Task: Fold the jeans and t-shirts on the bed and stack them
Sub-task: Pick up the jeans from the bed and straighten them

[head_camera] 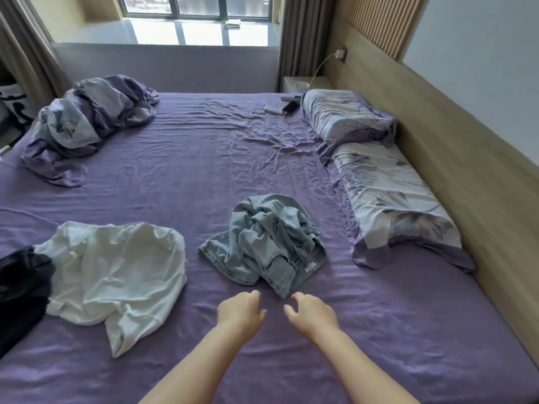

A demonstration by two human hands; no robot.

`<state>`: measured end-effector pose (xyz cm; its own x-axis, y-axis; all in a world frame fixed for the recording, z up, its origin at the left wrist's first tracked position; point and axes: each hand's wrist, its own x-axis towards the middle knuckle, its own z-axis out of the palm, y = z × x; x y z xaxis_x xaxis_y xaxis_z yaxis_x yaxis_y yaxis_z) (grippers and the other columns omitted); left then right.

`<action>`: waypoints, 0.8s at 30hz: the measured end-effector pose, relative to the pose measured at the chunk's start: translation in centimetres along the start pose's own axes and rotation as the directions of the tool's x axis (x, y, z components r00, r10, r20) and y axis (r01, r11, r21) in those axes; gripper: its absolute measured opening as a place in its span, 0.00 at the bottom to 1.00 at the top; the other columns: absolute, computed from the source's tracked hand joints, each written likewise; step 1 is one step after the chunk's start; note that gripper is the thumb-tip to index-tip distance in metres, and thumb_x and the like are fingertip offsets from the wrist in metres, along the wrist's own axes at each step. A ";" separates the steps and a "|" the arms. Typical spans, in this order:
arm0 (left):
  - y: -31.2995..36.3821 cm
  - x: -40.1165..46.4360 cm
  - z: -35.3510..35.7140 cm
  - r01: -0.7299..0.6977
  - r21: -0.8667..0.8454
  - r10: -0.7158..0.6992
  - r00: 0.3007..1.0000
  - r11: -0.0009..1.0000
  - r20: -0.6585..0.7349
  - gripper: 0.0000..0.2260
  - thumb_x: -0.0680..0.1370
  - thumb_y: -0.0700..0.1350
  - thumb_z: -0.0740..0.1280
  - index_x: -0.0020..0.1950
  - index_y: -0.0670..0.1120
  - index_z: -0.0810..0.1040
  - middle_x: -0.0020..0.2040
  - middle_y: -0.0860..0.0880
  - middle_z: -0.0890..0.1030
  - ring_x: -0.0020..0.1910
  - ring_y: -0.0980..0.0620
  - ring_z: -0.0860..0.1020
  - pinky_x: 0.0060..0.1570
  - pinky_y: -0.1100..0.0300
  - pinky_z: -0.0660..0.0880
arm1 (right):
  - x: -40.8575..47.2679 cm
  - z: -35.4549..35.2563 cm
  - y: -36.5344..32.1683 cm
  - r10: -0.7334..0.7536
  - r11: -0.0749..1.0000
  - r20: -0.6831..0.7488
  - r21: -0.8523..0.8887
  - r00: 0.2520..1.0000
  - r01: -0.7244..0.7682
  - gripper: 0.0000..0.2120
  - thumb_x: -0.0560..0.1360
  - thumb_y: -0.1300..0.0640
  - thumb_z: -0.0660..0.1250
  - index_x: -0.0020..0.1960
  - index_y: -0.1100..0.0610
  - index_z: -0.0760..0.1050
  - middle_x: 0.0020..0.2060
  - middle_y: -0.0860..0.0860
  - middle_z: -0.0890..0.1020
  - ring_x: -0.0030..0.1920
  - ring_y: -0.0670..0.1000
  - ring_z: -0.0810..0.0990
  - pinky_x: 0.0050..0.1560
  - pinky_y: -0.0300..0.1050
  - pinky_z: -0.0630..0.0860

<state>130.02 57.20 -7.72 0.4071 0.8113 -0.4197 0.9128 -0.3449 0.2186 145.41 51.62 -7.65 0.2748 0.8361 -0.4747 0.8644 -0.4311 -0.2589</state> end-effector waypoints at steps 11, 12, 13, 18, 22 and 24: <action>1.1 10.8 -0.6 0.038 -0.088 -0.038 0.999 0.995 0.002 0.18 0.78 0.52 0.59 0.67 0.53 0.66 0.60 0.49 0.75 0.60 0.46 0.75 0.49 0.54 0.71 | 12.0 -1.5 0.7 -0.013 1.000 0.063 0.024 0.998 0.012 0.20 0.77 0.44 0.56 0.63 0.53 0.70 0.61 0.52 0.76 0.63 0.54 0.73 0.56 0.49 0.71; 1.0 11.5 -0.5 0.039 -0.084 -0.038 0.999 0.996 0.006 0.20 0.78 0.51 0.59 0.70 0.54 0.64 0.61 0.49 0.74 0.60 0.46 0.74 0.51 0.53 0.71 | 12.9 -1.7 0.9 -0.003 1.000 0.062 0.023 0.998 0.001 0.20 0.77 0.44 0.56 0.63 0.53 0.70 0.61 0.52 0.76 0.63 0.54 0.73 0.56 0.49 0.71; 1.0 12.3 -0.3 0.038 -0.086 -0.038 0.999 0.996 0.008 0.21 0.78 0.51 0.59 0.71 0.54 0.62 0.62 0.49 0.73 0.61 0.46 0.74 0.51 0.53 0.72 | 13.8 -1.7 1.2 0.008 1.000 0.063 0.025 0.998 -0.010 0.20 0.77 0.44 0.56 0.63 0.54 0.70 0.62 0.52 0.75 0.63 0.55 0.73 0.56 0.49 0.71; 0.3 16.7 1.3 0.070 -0.177 -0.062 0.997 0.982 0.053 0.24 0.78 0.48 0.62 0.72 0.56 0.61 0.64 0.49 0.67 0.62 0.47 0.71 0.52 0.51 0.74 | 17.7 0.0 1.8 0.025 0.996 0.086 0.083 0.996 -0.033 0.22 0.77 0.45 0.58 0.67 0.53 0.66 0.64 0.53 0.72 0.65 0.55 0.70 0.58 0.50 0.71; -0.8 19.8 3.2 0.112 -0.218 -0.100 0.993 0.970 0.064 0.27 0.78 0.44 0.63 0.74 0.57 0.57 0.72 0.46 0.59 0.66 0.46 0.67 0.56 0.51 0.72 | 19.7 2.8 1.1 0.007 0.986 0.135 0.165 0.991 -0.029 0.26 0.77 0.46 0.60 0.72 0.51 0.59 0.68 0.52 0.67 0.68 0.54 0.67 0.62 0.49 0.68; -1.3 20.9 4.1 0.131 -0.255 -0.115 0.991 0.958 0.074 0.27 0.78 0.43 0.63 0.75 0.57 0.57 0.74 0.46 0.57 0.67 0.45 0.67 0.59 0.51 0.71 | 20.4 3.9 0.8 -0.017 0.980 0.133 0.198 0.991 -0.009 0.26 0.77 0.48 0.61 0.73 0.52 0.59 0.68 0.53 0.67 0.69 0.54 0.66 0.63 0.49 0.68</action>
<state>137.47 72.64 -20.33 0.3003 0.8087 -0.5058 0.9193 -0.1040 0.3795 150.04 67.02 -20.83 0.2016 0.7911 -0.5775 0.7615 -0.4974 -0.4156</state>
